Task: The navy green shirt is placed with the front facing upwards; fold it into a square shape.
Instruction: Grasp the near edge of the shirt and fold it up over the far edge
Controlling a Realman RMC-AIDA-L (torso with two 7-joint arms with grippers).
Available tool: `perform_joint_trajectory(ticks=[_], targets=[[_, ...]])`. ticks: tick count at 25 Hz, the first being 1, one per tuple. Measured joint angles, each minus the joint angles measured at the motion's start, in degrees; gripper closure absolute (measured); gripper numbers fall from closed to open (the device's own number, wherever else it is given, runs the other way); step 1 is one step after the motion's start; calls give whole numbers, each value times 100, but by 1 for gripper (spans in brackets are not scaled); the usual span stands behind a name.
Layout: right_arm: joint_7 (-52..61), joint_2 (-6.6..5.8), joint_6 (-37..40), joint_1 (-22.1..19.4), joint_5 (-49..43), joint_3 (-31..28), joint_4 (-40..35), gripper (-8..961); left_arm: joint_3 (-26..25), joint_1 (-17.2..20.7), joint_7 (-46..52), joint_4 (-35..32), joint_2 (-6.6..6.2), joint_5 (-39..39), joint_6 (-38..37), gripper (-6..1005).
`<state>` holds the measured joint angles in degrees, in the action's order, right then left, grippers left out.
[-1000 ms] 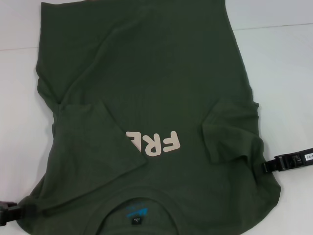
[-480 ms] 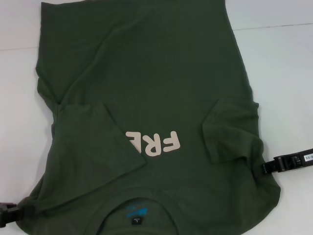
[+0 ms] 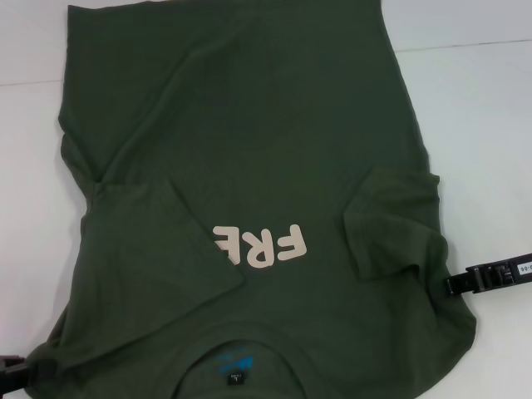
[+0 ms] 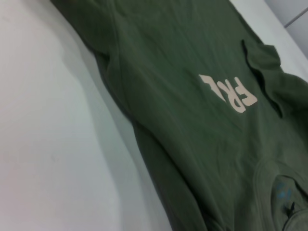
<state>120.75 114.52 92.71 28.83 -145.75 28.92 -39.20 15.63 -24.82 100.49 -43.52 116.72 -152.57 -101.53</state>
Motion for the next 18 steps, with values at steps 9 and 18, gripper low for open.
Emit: perform_joint_trajectory(ticks=[9,18], targets=[[-196,-83,313,-75,16,33,0,934,-228,149,-215,-22,-27,-33,-195,937],[-281,-433,721,-359,273,-140,-70,934,-254,124,-237,-94,-65,-1,-294,936]])
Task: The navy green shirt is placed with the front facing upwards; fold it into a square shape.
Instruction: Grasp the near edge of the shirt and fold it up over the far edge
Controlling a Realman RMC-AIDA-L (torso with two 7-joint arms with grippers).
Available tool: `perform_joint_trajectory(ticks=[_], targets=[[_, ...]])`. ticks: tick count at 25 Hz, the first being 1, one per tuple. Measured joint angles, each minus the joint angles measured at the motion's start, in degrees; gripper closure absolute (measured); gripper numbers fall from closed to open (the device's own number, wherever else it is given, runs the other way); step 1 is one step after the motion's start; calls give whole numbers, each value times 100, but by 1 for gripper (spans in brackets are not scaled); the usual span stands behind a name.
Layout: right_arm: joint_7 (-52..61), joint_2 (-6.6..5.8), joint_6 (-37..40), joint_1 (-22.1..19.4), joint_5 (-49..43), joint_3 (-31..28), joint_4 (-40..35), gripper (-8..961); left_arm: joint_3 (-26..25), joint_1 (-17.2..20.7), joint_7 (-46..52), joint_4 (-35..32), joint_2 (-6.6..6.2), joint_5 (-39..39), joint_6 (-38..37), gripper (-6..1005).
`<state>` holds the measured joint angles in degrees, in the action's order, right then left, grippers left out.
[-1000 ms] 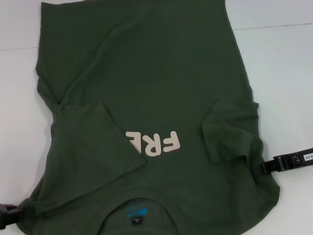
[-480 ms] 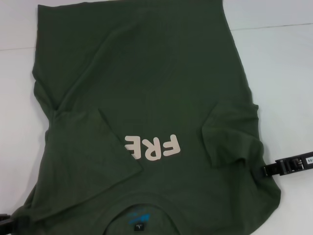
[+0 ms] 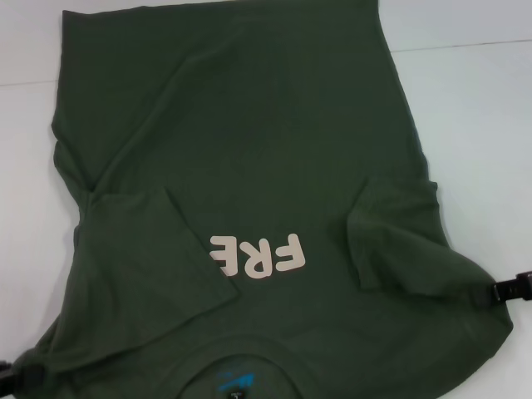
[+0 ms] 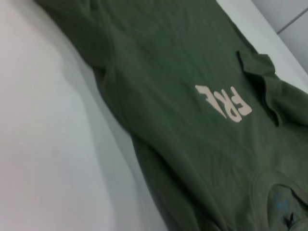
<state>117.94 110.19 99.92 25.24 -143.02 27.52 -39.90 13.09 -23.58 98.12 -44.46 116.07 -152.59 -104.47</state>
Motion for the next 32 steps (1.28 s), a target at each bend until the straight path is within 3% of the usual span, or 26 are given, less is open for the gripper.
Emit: perform_joint_trajectory(ticks=[13,22,32], targets=[[165,-91,-148,515,74,-252,-5,933,-79,-522,92,106,-199,414,-100,937],[453,-34,-583,951,83,-287,48,934,-72,-961,251,253,-343,722,-10,937],[930,-1,-1194,1210,307,-247,53,934,-27,-1664,617,564,-500,858,579,938]])
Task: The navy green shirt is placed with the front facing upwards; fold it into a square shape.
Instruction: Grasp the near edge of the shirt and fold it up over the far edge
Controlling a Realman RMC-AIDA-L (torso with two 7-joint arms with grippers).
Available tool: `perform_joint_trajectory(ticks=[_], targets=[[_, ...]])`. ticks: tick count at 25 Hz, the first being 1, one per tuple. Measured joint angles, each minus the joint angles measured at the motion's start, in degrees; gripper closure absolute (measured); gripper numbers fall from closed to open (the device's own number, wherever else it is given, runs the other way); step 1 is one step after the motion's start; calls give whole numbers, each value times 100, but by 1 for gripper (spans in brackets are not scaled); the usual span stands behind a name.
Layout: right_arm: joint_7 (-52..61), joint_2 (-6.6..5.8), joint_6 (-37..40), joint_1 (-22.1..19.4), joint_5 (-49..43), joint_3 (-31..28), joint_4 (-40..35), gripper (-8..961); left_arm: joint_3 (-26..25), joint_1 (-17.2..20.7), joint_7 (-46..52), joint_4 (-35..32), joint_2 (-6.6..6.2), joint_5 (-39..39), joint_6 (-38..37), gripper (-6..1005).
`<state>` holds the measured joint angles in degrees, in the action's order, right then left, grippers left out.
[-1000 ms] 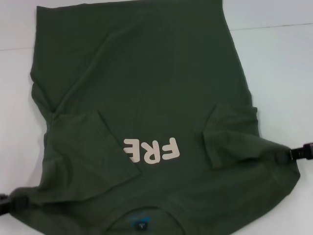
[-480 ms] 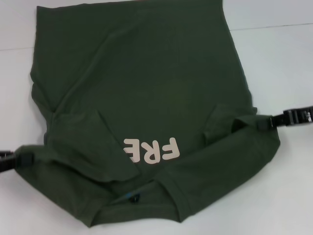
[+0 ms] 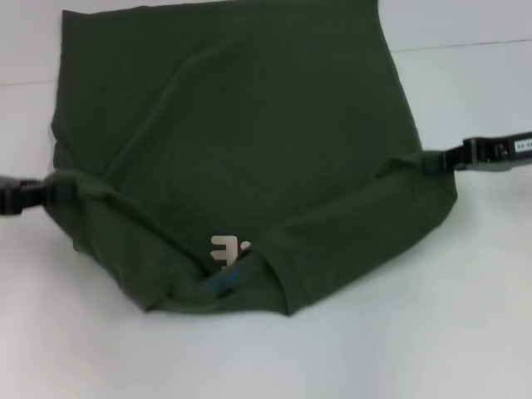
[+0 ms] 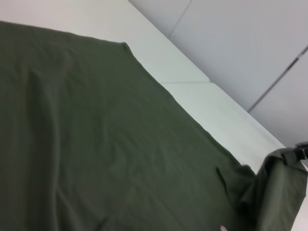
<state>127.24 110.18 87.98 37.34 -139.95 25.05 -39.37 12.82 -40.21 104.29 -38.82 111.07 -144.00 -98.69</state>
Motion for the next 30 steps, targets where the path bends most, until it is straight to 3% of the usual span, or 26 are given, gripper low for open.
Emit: perform_joint_trajectory(ticks=[5,19,30], targets=[[151,53,-385,171,55,14,0,934,24,-317,222,129,-105,28,424,937],[205,127,-1760,587,60,70,300,933,233,-1030,350,481,-183,113,1514,938],[177,204,-2671,839,70,90,388,933,397,-1347,356,776,-188,357,2445,937]])
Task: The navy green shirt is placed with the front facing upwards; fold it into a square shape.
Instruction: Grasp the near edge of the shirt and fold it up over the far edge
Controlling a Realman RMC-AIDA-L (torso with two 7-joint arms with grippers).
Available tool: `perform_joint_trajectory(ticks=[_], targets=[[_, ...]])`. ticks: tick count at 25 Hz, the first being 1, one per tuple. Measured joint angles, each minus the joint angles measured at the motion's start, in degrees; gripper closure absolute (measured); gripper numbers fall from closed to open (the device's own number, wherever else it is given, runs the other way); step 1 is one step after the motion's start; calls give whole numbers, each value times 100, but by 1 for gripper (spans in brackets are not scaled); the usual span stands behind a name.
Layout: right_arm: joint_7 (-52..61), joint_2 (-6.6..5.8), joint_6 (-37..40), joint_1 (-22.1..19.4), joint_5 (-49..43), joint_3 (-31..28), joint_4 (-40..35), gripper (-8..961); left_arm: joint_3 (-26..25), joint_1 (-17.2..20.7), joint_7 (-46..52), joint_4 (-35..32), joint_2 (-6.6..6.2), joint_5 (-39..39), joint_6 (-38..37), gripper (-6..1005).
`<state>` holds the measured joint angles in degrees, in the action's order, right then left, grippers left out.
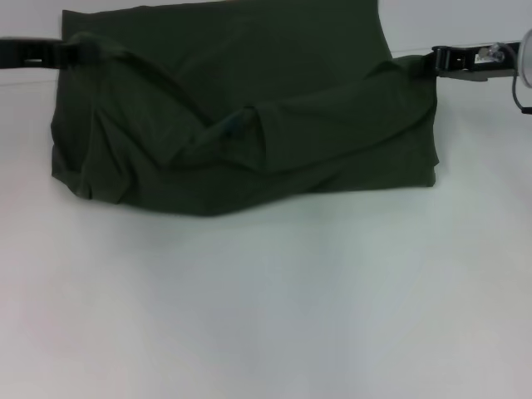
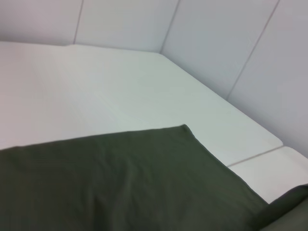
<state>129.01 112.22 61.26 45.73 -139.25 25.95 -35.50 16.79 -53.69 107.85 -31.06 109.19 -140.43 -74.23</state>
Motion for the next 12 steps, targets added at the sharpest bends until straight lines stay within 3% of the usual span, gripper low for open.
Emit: perform_joint_trajectory(ticks=[12], targets=[[-17,127,-981,263,66,406,255,934,370,-185,-119,323,76,530,910,937]])
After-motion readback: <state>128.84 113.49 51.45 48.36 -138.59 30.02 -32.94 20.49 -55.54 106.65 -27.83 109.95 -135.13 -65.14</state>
